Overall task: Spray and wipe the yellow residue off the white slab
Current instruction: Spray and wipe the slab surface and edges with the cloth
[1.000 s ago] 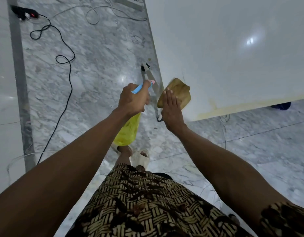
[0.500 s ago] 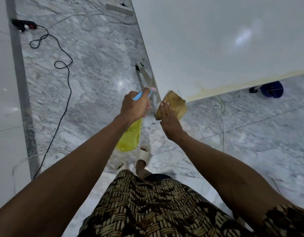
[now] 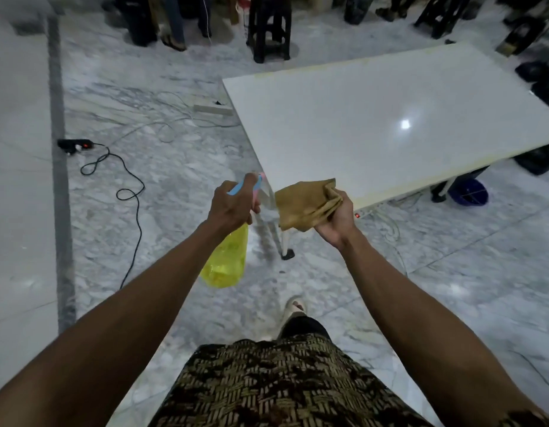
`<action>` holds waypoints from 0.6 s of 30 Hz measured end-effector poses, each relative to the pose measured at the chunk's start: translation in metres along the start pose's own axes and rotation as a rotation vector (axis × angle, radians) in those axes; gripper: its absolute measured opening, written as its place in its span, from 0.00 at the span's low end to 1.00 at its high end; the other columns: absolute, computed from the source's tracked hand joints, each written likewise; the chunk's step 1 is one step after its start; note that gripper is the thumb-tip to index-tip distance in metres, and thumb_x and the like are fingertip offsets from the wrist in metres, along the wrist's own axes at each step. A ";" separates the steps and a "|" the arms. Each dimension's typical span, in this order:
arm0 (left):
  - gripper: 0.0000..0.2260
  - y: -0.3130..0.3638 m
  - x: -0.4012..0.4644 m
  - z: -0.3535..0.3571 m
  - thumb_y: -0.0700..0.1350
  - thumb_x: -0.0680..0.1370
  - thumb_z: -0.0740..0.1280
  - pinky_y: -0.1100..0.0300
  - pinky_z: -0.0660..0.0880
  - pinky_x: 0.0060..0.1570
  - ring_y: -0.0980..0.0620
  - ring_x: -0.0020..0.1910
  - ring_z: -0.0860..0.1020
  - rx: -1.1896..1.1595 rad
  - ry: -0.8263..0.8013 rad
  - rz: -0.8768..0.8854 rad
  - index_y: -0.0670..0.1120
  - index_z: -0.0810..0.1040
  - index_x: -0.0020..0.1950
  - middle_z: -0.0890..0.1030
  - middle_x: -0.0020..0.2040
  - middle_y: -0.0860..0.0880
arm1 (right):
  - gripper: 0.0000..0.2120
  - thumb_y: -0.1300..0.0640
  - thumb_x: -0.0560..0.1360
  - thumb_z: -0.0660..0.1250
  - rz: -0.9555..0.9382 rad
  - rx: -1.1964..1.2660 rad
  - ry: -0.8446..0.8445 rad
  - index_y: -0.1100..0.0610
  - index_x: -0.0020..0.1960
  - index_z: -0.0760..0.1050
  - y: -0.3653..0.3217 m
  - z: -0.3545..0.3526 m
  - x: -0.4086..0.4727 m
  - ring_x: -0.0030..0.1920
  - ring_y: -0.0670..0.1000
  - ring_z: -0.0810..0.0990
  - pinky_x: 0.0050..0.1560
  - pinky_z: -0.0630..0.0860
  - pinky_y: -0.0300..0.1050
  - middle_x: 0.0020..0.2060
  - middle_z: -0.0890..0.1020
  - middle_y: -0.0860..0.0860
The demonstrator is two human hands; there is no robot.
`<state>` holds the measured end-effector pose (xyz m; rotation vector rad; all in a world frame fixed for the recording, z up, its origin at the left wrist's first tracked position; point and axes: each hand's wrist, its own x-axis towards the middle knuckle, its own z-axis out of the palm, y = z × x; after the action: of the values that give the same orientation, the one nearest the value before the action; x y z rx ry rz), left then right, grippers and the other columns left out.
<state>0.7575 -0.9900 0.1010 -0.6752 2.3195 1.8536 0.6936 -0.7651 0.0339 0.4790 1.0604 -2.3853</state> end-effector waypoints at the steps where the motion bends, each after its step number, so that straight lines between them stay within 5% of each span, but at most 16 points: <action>1: 0.29 0.008 0.002 -0.001 0.60 0.80 0.62 0.57 0.77 0.31 0.42 0.31 0.81 -0.010 0.012 0.012 0.37 0.81 0.32 0.86 0.37 0.37 | 0.19 0.53 0.82 0.57 0.012 0.104 -0.036 0.63 0.68 0.68 -0.006 0.006 0.004 0.60 0.58 0.78 0.50 0.82 0.50 0.61 0.76 0.59; 3: 0.31 0.026 0.006 -0.002 0.65 0.74 0.63 0.57 0.76 0.29 0.43 0.30 0.80 -0.026 0.034 0.031 0.37 0.83 0.35 0.86 0.37 0.36 | 0.14 0.56 0.82 0.60 0.033 0.272 -0.131 0.61 0.65 0.68 -0.016 0.020 0.011 0.56 0.58 0.80 0.45 0.84 0.51 0.61 0.74 0.59; 5: 0.33 0.039 0.012 0.001 0.67 0.69 0.62 0.58 0.76 0.26 0.44 0.30 0.80 -0.028 0.047 0.054 0.37 0.87 0.44 0.86 0.38 0.36 | 0.14 0.58 0.80 0.66 0.047 0.313 -0.184 0.60 0.64 0.71 -0.020 0.026 0.025 0.58 0.58 0.80 0.60 0.80 0.55 0.61 0.74 0.58; 7: 0.32 0.048 0.027 0.008 0.65 0.71 0.62 0.58 0.76 0.26 0.45 0.31 0.80 -0.033 0.083 0.048 0.37 0.88 0.50 0.86 0.40 0.36 | 0.23 0.59 0.75 0.73 0.039 0.276 -0.156 0.58 0.67 0.71 -0.022 0.025 0.048 0.68 0.57 0.73 0.76 0.62 0.54 0.65 0.73 0.56; 10: 0.32 0.061 0.053 0.020 0.67 0.72 0.61 0.56 0.76 0.30 0.41 0.35 0.82 -0.052 0.158 0.028 0.40 0.88 0.52 0.86 0.38 0.38 | 0.24 0.53 0.80 0.64 0.169 0.283 -0.221 0.59 0.74 0.65 -0.036 0.027 0.088 0.76 0.59 0.64 0.79 0.50 0.57 0.73 0.69 0.58; 12: 0.33 0.069 0.071 0.033 0.67 0.72 0.61 0.56 0.76 0.31 0.39 0.36 0.83 -0.041 0.195 0.003 0.39 0.88 0.49 0.86 0.38 0.38 | 0.26 0.51 0.82 0.58 0.284 0.289 -0.244 0.61 0.76 0.63 -0.049 0.025 0.118 0.75 0.62 0.65 0.78 0.51 0.60 0.74 0.68 0.62; 15: 0.21 0.080 0.092 0.056 0.58 0.82 0.62 0.59 0.75 0.27 0.42 0.32 0.81 -0.032 0.245 -0.032 0.51 0.87 0.36 0.85 0.41 0.34 | 0.28 0.51 0.82 0.57 0.399 0.241 -0.227 0.60 0.79 0.58 -0.072 0.026 0.154 0.78 0.62 0.59 0.77 0.53 0.64 0.78 0.62 0.61; 18: 0.18 0.087 0.106 0.074 0.56 0.83 0.61 0.57 0.76 0.29 0.36 0.37 0.83 -0.082 0.319 -0.077 0.56 0.88 0.42 0.86 0.42 0.35 | 0.29 0.50 0.83 0.53 0.460 0.163 -0.285 0.60 0.80 0.54 -0.096 0.027 0.180 0.78 0.64 0.56 0.77 0.50 0.67 0.79 0.58 0.63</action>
<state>0.6135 -0.9349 0.1245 -1.1300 2.3648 1.9377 0.4892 -0.7814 0.0190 0.3746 0.5602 -2.0553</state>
